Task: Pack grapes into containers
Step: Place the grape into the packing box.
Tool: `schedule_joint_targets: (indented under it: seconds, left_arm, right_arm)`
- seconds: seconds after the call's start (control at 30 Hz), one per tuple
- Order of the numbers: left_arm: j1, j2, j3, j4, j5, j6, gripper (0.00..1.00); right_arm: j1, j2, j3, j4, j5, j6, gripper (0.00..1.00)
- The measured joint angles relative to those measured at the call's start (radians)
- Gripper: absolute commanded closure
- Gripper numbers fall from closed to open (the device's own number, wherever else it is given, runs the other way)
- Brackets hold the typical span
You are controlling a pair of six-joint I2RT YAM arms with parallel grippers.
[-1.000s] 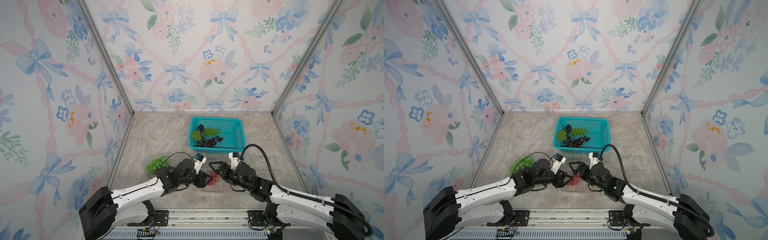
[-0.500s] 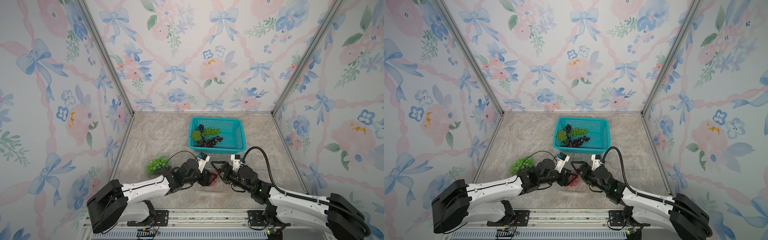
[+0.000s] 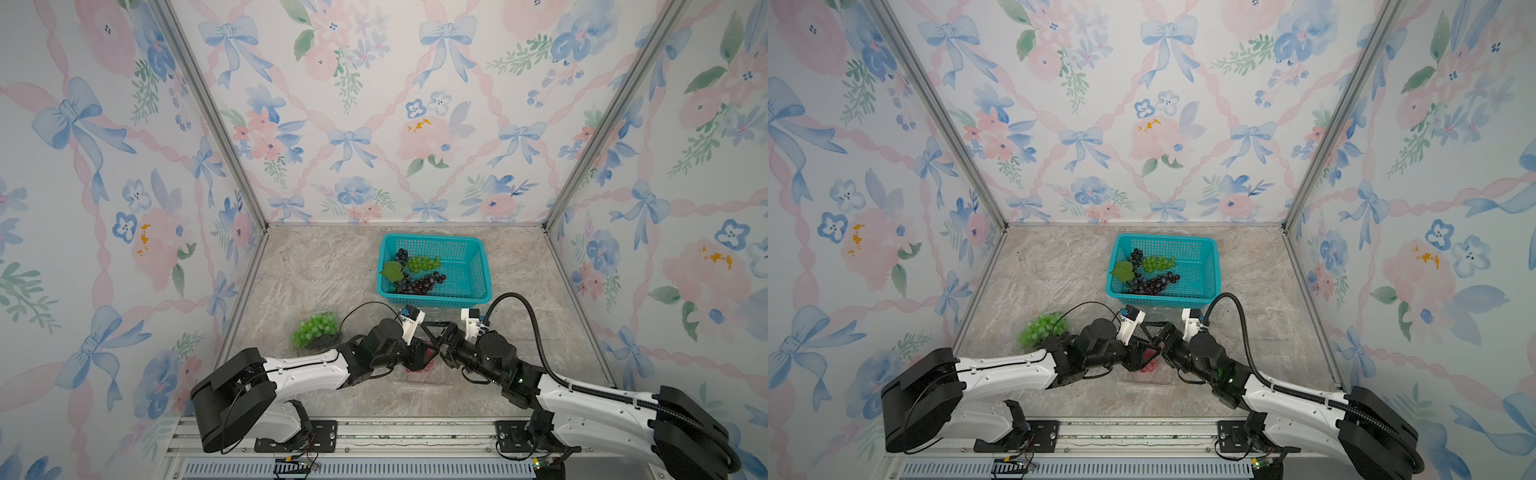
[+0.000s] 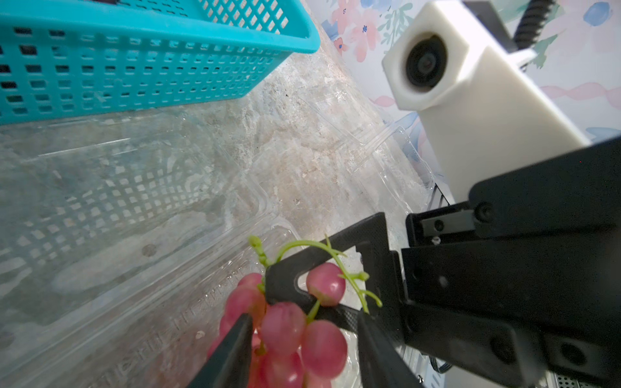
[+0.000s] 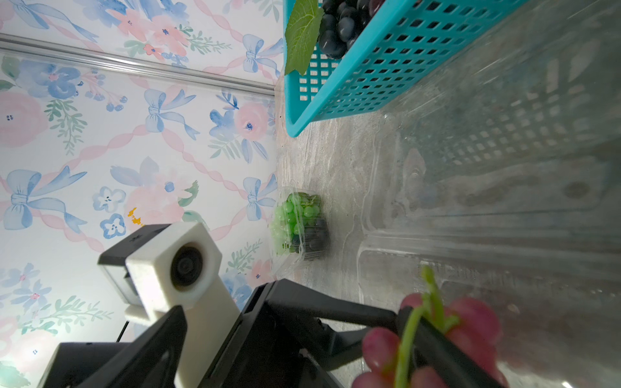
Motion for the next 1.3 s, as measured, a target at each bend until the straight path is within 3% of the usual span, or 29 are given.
schedule_joint_targets:
  seconds: [0.1, 0.27, 0.73, 0.87, 1.3]
  left_arm:
    - [0.000, 0.011, 0.000, 0.016, -0.008, -0.013, 0.71]
    - [-0.002, 0.011, 0.000, 0.018, -0.033, -0.024, 0.83]
    - [-0.002, -0.026, -0.004, 0.012, -0.029, -0.050, 0.89]
    - [-0.002, -0.038, -0.005, 0.012, -0.018, -0.057, 0.89]
    - [-0.002, -0.083, -0.016, 0.013, 0.005, -0.076, 0.89]
  right_arm:
    - [0.000, 0.002, 0.001, 0.001, -0.005, 0.000, 0.04]
    - [-0.004, 0.006, 0.001, -0.002, -0.006, -0.001, 0.04]
    - [0.003, -0.003, 0.026, -0.064, 0.009, -0.031, 0.00]
    - [0.002, 0.001, 0.026, -0.060, 0.010, -0.030, 0.03]
    - [-0.005, 0.158, 0.006, 0.069, 0.027, -0.003, 0.03]
